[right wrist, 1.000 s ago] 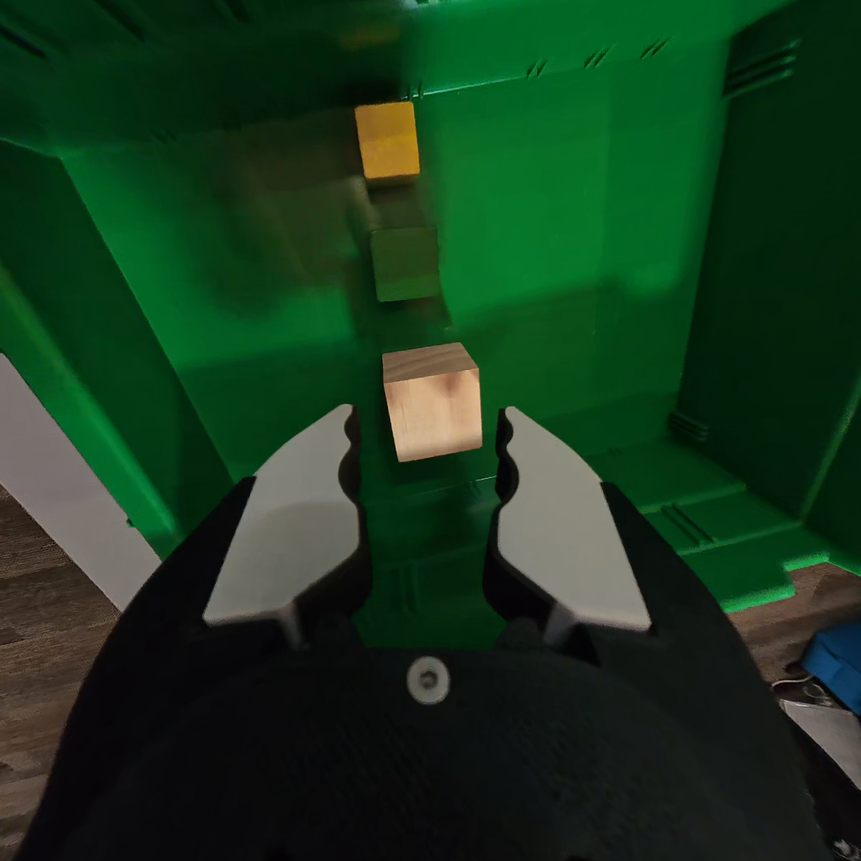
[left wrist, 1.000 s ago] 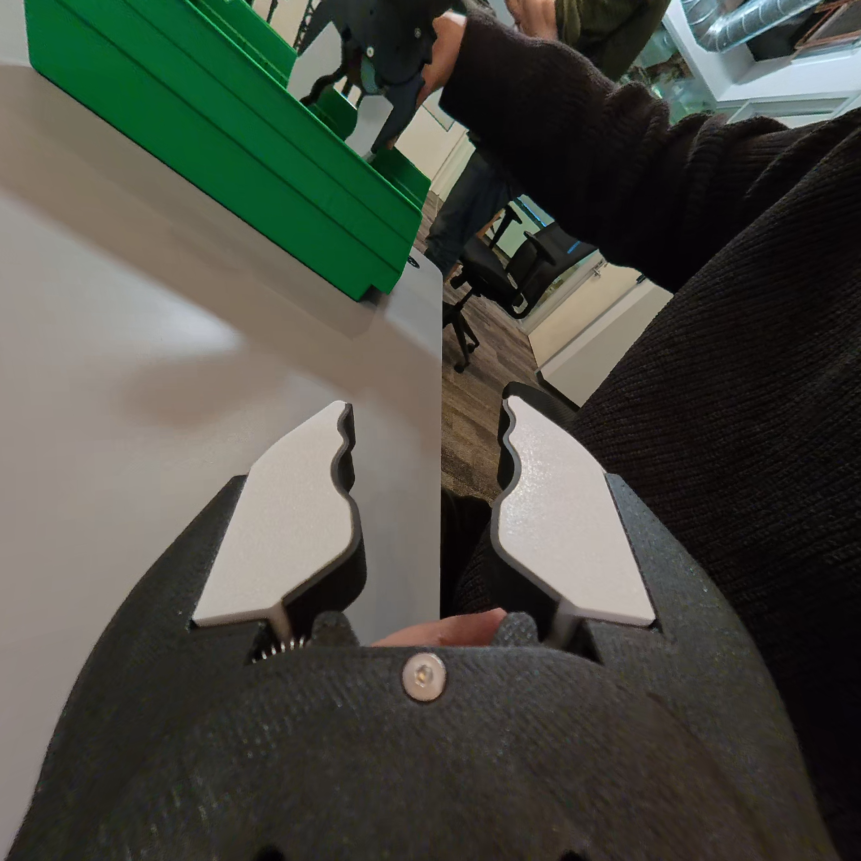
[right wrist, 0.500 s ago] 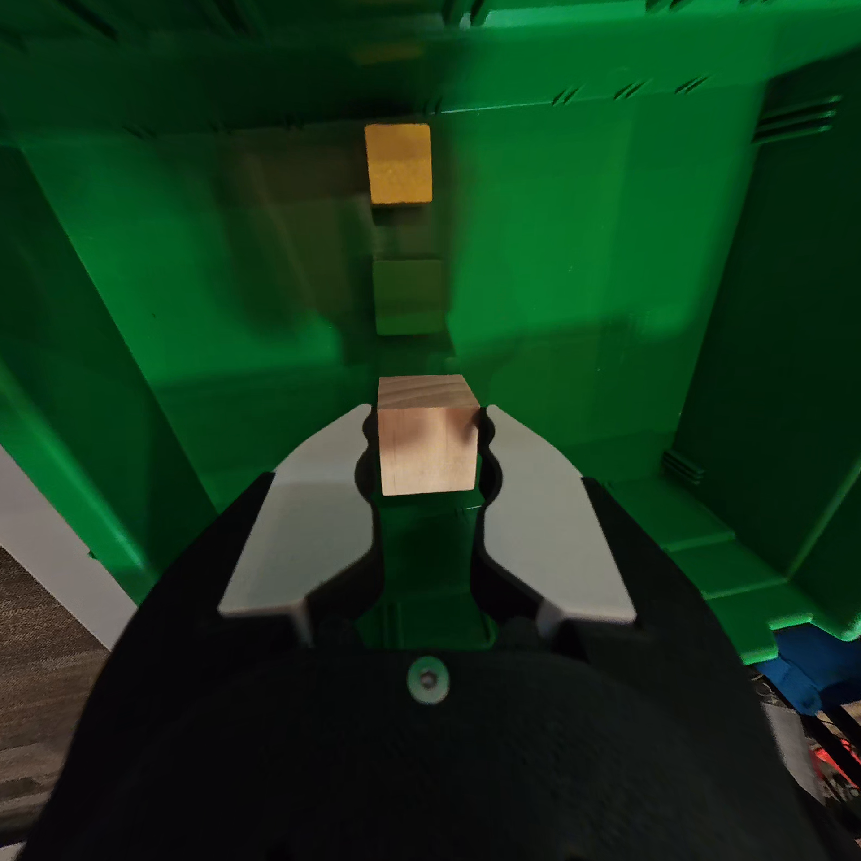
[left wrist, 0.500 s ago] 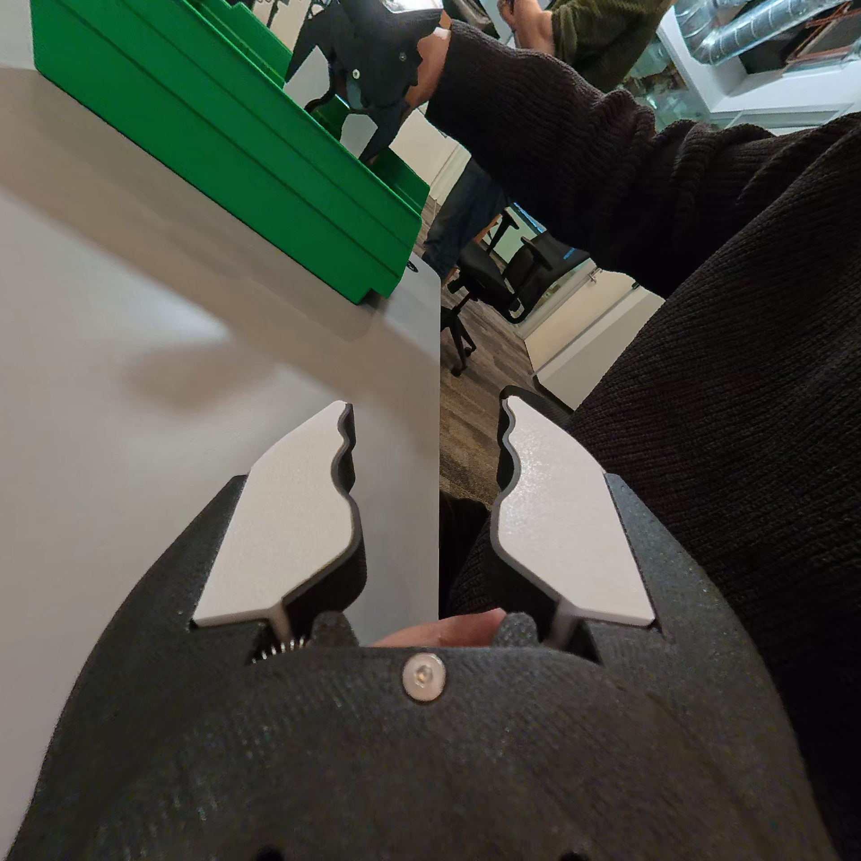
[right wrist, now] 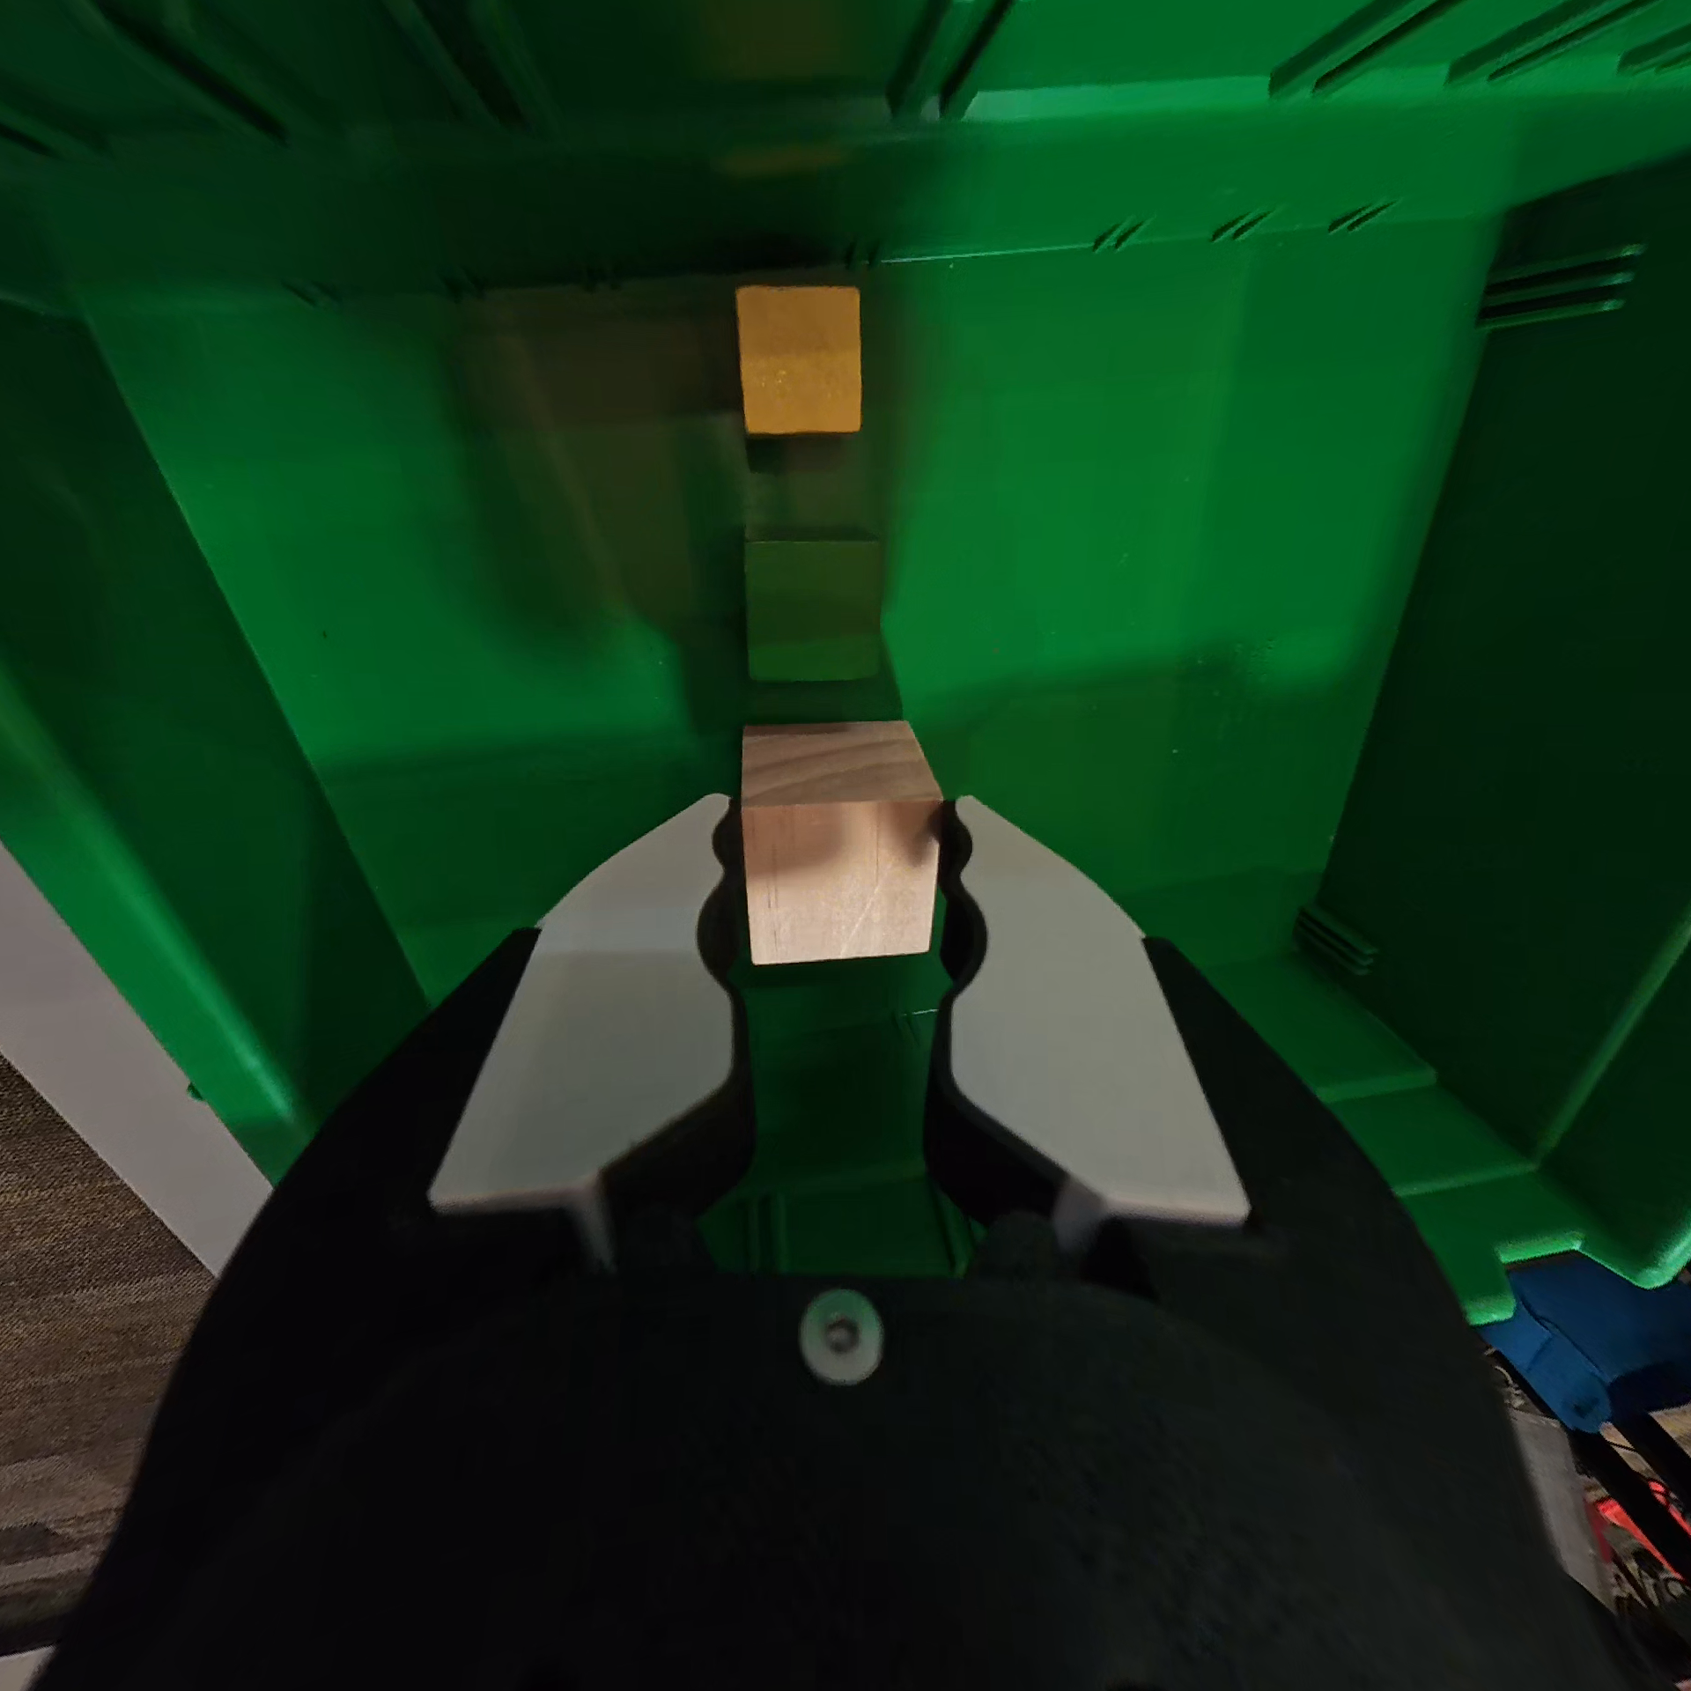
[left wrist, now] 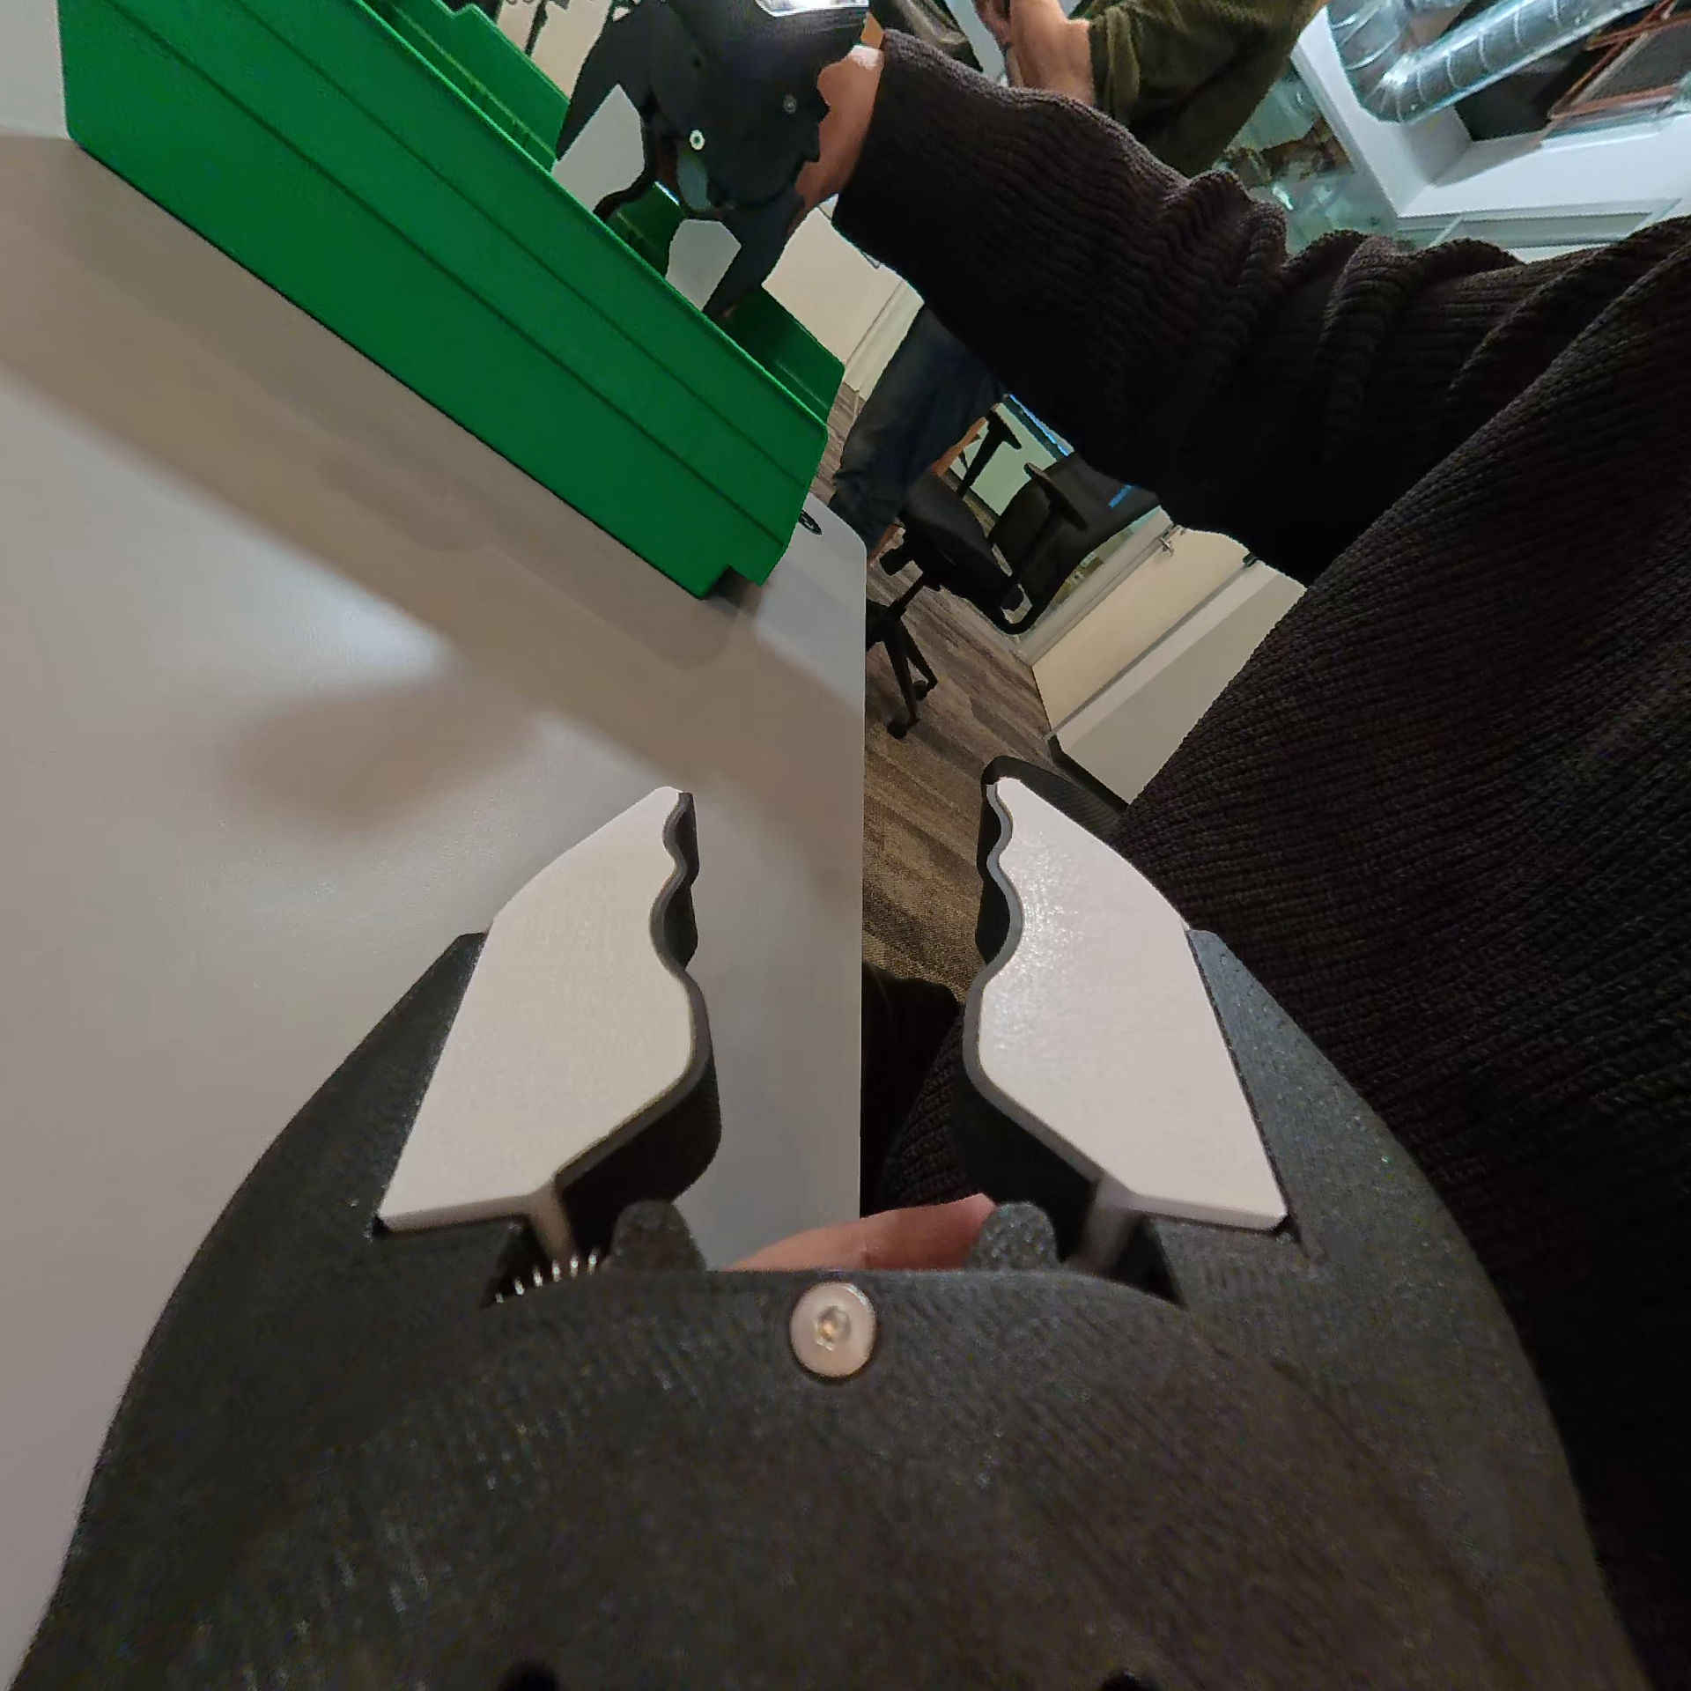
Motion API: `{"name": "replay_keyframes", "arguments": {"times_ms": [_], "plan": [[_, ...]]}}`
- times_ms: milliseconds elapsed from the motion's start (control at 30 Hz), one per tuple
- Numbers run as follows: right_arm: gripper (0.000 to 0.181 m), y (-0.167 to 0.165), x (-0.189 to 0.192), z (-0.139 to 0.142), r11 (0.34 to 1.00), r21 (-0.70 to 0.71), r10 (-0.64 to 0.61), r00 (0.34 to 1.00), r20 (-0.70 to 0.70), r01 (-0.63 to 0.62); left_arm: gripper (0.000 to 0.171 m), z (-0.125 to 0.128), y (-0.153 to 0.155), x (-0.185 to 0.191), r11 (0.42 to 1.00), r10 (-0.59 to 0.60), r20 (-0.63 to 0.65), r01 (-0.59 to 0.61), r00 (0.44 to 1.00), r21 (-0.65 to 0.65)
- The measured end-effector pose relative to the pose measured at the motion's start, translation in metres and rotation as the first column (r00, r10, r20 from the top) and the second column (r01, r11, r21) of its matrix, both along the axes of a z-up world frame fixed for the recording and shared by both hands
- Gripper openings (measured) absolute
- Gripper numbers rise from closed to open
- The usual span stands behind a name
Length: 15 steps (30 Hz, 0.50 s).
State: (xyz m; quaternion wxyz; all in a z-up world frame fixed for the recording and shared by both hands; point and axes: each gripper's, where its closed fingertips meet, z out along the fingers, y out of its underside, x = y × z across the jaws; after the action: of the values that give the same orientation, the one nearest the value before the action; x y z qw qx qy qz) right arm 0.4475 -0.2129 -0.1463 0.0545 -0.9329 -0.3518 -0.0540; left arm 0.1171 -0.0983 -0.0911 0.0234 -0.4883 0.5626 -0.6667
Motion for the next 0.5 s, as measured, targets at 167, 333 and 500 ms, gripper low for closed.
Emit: {"name": "replay_keyframes", "arguments": {"times_ms": [167, 333, 500], "plan": [[0.042, 0.0004, -0.0004, -0.0006, 1.000, 0.003, 0.000, 1.000, 0.000, 0.000, 0.060, -0.0005, -0.0001, 0.0001, 1.000, -0.001, -0.001, 0.001, 1.000, -0.001], [0.050, 0.0010, 0.0005, 0.0015, 1.000, 0.010, -0.015, 1.000, -0.004, 0.015, 0.060, 0.0005, -0.0002, 0.0000, 1.000, -0.002, 0.002, 0.002, 1.000, -0.002], [0.051, 0.0057, -0.0033, 0.0071, 0.999, 0.049, -0.018, 1.000, -0.018, 0.019, 0.060, 0.0010, -0.0007, -0.0001, 1.000, -0.005, 0.002, 0.005, 1.000, -0.006]]}}
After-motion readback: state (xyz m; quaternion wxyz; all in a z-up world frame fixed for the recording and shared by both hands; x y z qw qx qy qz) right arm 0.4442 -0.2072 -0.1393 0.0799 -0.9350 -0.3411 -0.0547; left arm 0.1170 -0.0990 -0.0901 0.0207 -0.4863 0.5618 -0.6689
